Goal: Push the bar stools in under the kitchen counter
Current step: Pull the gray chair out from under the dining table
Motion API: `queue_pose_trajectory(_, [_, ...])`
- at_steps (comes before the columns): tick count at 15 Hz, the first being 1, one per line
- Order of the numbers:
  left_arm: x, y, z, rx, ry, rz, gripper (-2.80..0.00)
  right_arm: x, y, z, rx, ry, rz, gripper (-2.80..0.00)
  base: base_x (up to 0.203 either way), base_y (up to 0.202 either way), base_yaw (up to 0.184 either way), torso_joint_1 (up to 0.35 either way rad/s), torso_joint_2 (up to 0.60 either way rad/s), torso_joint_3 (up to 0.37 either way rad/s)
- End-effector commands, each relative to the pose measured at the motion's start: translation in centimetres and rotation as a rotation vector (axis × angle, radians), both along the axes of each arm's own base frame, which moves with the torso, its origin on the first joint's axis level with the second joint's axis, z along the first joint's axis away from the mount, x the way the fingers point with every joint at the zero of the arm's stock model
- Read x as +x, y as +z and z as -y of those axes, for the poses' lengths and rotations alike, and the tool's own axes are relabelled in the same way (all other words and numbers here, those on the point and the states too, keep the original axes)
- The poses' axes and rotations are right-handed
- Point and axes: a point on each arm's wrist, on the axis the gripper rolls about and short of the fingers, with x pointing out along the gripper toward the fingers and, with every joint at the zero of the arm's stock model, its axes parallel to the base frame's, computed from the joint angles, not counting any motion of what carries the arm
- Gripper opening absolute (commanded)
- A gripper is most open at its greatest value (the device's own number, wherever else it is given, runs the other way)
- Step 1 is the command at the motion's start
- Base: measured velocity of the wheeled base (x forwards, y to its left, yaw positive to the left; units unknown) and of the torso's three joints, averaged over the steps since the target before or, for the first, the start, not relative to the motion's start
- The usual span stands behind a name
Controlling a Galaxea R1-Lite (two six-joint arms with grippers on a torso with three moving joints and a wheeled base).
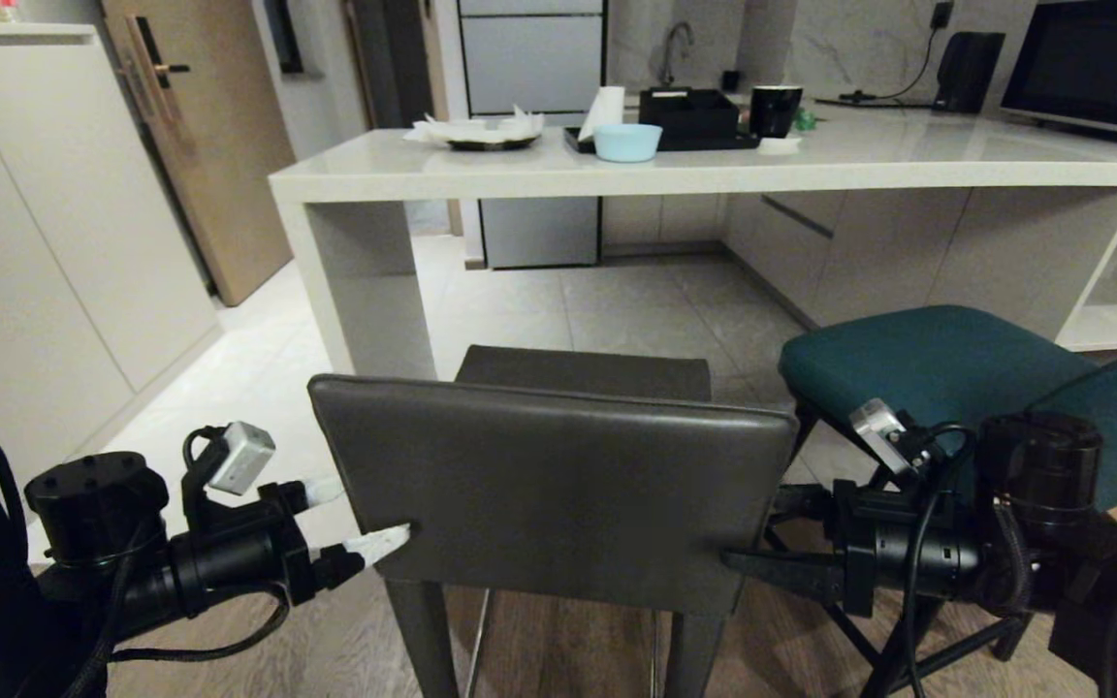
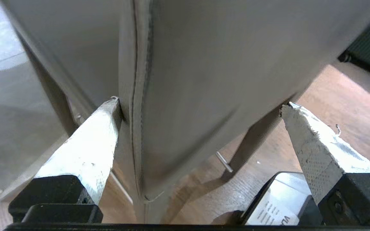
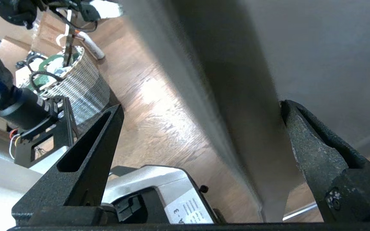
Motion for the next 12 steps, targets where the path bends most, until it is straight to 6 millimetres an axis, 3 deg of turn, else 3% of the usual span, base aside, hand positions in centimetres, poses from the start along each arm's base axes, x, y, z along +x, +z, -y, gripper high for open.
queue_pose_trajectory(1, [-0.4, -0.1, 0.2, 0.01, -0.014, 0.008, 0.0, 0.0, 0.1, 0.0, 0.003, 0.001, 0.009, 0.0, 0.0, 0.0, 0.0, 0.0, 0.0, 0.0])
queue_pose_trajectory(7, [0.5, 0.0, 0.2, 0.019, -0.021, 0.044, 0.0, -0.3, 0.3, 0.0, 0.005, 0.003, 0.016, 0.0, 0.0, 0.0, 0.0, 0.0, 0.0, 0.0])
queue_pose_trajectory(12, [2.8, 0.6, 0.1, -0.006, -0.003, 0.083, 0.0, -2.0, 0.7, -0.4, 0.008, 0.028, 0.033, 0.0, 0.0, 0.0, 0.0, 0.0, 0.0, 0.0])
